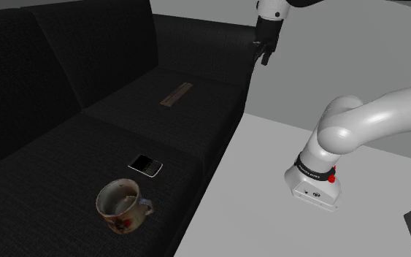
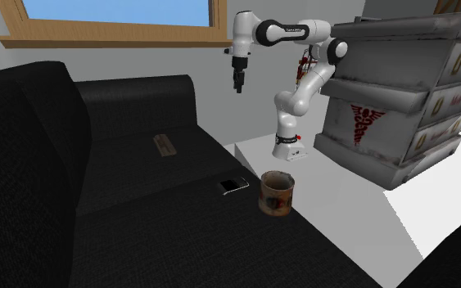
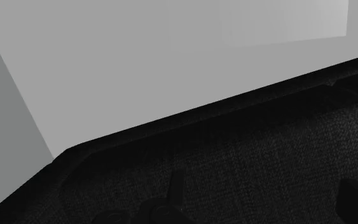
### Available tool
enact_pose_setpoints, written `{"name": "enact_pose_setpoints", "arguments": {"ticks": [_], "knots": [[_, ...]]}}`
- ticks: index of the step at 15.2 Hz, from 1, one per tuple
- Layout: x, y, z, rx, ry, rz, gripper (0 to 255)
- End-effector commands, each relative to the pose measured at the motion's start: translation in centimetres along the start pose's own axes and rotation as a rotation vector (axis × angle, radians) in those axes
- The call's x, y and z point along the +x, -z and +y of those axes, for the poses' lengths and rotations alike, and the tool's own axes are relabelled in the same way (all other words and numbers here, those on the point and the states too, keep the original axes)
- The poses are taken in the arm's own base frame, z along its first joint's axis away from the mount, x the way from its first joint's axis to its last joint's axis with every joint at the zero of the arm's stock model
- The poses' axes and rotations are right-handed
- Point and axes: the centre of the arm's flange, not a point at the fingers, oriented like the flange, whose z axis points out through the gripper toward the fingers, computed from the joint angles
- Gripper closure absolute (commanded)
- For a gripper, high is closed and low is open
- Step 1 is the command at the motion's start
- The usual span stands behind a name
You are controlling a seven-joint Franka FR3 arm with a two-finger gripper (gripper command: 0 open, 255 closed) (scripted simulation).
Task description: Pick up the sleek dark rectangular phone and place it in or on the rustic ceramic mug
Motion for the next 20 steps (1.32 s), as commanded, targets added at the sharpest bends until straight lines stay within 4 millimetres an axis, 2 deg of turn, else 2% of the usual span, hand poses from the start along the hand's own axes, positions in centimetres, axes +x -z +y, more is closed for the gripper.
{"name": "enact_pose_setpoints", "arguments": {"ticks": [1,20], "knots": [[0.0,0.0,0.0,0.0,0.0,0.0,0],[2.9,-10.5,-22.0,0.037,0.059,-0.001,0]]}}
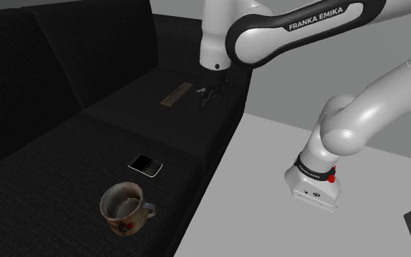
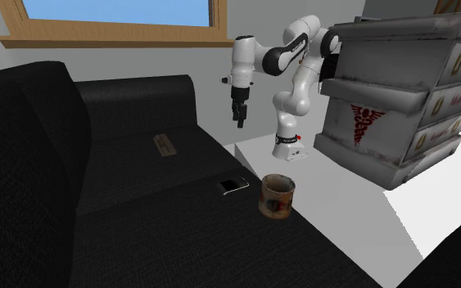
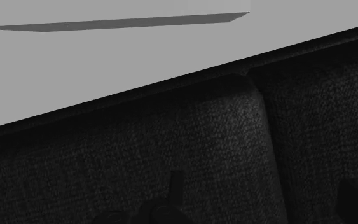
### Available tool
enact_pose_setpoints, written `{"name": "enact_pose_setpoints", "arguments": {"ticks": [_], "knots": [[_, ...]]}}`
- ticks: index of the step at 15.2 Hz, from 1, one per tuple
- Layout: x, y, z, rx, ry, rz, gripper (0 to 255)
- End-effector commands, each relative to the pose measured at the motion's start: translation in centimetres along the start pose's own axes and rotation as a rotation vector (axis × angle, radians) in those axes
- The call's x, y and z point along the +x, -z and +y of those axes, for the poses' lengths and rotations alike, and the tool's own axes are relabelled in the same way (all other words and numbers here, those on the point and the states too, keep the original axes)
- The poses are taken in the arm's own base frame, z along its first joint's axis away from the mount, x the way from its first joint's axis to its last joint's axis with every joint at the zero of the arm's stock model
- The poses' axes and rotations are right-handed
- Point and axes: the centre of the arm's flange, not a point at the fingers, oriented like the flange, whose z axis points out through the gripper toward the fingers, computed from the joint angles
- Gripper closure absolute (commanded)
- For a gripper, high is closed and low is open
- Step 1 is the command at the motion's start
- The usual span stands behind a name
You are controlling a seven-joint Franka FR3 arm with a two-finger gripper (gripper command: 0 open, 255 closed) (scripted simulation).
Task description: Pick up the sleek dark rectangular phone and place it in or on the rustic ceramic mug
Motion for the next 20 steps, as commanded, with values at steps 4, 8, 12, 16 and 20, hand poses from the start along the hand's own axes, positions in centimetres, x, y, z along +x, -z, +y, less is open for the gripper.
{"name": "enact_pose_setpoints", "arguments": {"ticks": [4,8,12,16,20], "knots": [[0.9,-2.9,-6.1,0.012,0.015,0.0,0],[1.6,-5.1,-10.7,0.02,0.027,0.0,0],[2.2,-7.3,-15.4,0.027,0.039,0.0,0],[2.7,-9.5,-20.0,0.035,0.052,-0.001,0],[3.0,-11.1,-22.5,0.039,0.058,-0.001,0]]}}
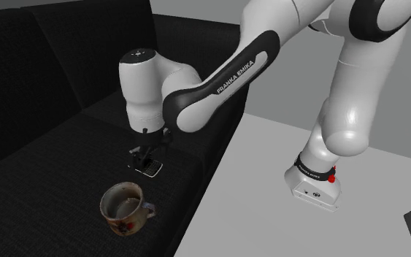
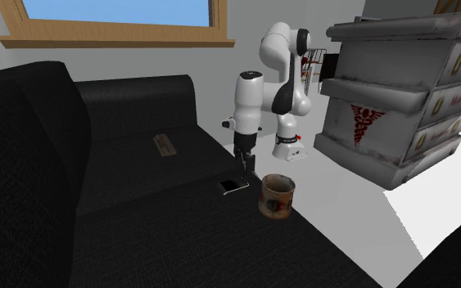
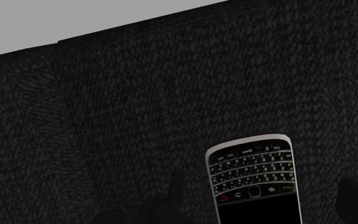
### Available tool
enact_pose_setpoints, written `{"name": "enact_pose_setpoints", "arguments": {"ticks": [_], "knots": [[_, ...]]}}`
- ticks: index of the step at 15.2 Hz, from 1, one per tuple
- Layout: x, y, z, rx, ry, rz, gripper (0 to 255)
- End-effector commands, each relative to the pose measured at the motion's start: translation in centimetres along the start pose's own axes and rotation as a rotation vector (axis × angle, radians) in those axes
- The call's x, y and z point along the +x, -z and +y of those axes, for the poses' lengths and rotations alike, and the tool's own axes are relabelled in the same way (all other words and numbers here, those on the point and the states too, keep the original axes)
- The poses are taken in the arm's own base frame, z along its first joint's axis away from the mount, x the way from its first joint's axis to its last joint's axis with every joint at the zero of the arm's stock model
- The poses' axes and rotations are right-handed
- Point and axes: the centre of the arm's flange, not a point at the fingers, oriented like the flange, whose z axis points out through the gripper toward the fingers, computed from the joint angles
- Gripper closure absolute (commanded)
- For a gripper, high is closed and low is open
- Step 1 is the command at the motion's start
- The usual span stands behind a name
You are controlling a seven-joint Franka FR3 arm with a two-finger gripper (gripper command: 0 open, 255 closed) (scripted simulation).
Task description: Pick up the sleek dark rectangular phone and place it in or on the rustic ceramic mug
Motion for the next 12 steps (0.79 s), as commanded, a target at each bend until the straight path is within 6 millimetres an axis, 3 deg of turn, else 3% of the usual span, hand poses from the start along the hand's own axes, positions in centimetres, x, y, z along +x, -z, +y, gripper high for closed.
{"name": "enact_pose_setpoints", "arguments": {"ticks": [1,6,12], "knots": [[0.0,-1.0,-0.3,0.001,0.0,0.001,0],[0.0,-4.0,-0.3,0.001,0.0,0.001,0],[0.0,-4.0,-0.3,0.001,0.0,0.001,0]]}}
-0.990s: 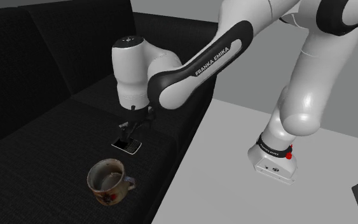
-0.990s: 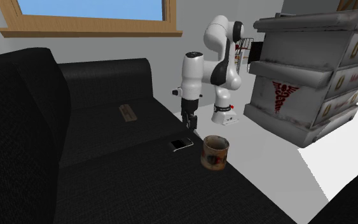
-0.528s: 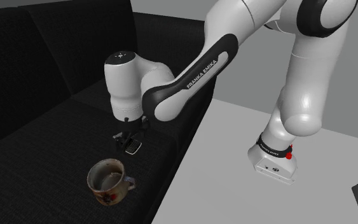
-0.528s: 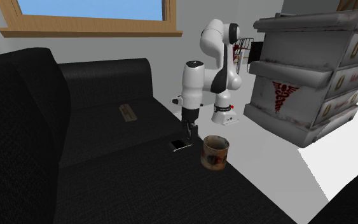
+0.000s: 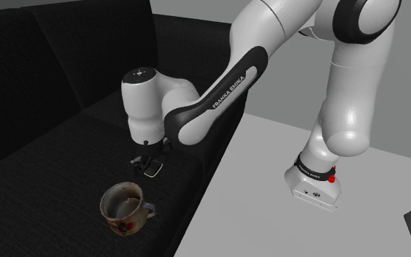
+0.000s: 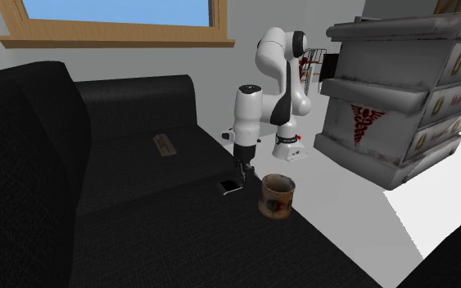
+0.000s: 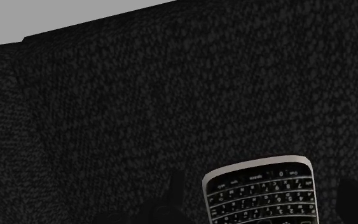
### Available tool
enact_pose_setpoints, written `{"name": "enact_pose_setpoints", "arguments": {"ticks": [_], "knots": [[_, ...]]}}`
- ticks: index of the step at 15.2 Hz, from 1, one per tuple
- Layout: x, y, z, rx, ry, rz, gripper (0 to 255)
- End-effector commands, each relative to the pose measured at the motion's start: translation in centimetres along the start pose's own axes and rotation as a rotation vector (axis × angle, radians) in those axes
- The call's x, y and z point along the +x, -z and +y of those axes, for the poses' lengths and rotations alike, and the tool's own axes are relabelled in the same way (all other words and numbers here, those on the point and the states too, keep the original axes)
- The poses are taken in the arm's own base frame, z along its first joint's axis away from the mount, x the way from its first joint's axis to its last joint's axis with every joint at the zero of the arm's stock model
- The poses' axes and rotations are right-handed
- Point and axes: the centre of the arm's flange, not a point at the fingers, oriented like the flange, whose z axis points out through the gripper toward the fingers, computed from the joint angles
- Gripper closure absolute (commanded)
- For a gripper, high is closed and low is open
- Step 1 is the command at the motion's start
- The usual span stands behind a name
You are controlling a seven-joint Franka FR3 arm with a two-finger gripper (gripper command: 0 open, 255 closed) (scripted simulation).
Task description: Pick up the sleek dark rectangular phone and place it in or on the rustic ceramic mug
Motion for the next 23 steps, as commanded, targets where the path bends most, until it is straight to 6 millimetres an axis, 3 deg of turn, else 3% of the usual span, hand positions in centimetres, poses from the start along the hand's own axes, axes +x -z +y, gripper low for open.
{"name": "enact_pose_setpoints", "arguments": {"ticks": [1,2,3,12,23], "knots": [[0.0,0.0,0.0,0.0,0.0,0.0,0],[0.0,0.0,0.0,0.0,0.0,0.0,0],[0.0,0.0,0.0,0.0,0.0,0.0,255],[0.0,0.0,0.0,0.0,0.0,0.0,255],[0.4,5.8,-0.2,0.0,0.0,0.0,255]]}}
